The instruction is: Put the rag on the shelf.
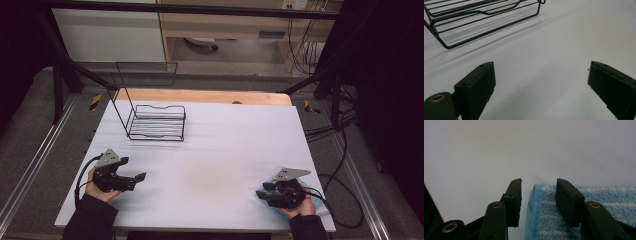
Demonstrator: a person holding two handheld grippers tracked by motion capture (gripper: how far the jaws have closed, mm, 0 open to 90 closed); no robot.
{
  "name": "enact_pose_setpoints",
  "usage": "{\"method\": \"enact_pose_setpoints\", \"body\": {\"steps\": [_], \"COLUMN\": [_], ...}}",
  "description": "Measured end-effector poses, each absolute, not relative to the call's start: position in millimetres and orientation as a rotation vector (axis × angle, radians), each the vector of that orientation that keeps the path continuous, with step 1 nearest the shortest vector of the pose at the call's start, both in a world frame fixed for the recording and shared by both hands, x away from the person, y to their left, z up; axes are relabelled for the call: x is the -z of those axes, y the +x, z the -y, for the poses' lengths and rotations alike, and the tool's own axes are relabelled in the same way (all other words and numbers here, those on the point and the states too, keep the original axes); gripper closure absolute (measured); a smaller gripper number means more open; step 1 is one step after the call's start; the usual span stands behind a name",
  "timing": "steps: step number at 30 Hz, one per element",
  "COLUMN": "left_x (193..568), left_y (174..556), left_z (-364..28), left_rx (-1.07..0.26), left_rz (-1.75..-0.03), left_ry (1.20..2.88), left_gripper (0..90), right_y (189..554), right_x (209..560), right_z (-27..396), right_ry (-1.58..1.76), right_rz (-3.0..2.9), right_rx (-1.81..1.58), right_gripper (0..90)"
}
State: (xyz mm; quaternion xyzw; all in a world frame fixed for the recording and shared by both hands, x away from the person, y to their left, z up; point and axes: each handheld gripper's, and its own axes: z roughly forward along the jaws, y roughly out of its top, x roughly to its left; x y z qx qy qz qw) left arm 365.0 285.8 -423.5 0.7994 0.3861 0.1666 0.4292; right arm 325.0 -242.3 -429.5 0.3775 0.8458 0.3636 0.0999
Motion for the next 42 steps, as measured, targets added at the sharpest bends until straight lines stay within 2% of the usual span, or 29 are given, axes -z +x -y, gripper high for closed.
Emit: {"method": "enact_pose_setpoints", "body": {"steps": [6, 11, 16, 19, 42], "left_x": [424, 425, 425, 425, 426], "left_y": [365, 365, 366, 366, 366], "left_z": [-285, -284, -285, -285, -283], "left_rx": [-0.414, -0.413, -0.412, -0.413, -0.417], "left_rz": [-0.965, -0.966, -0.965, -0.966, -0.966], "left_ry": [2.004, 2.005, 2.010, 2.010, 2.016], "left_gripper": [7.8, 8.0, 8.1, 8.2, 8.2], "right_y": [324, 323, 322, 323, 334], "right_x": [440, 441, 440, 439, 419], "right_z": [232, 230, 231, 231, 218], "right_ry": [1.083, 1.061, 1.073, 1.086, 1.102], "right_rz": [-2.498, -2.474, -2.469, -2.462, -2.426], "right_rx": [-0.961, -0.918, -0.913, -0.922, -1.082], "right_gripper": [58.9, 66.4, 77.8, 80.6, 82.3]}}
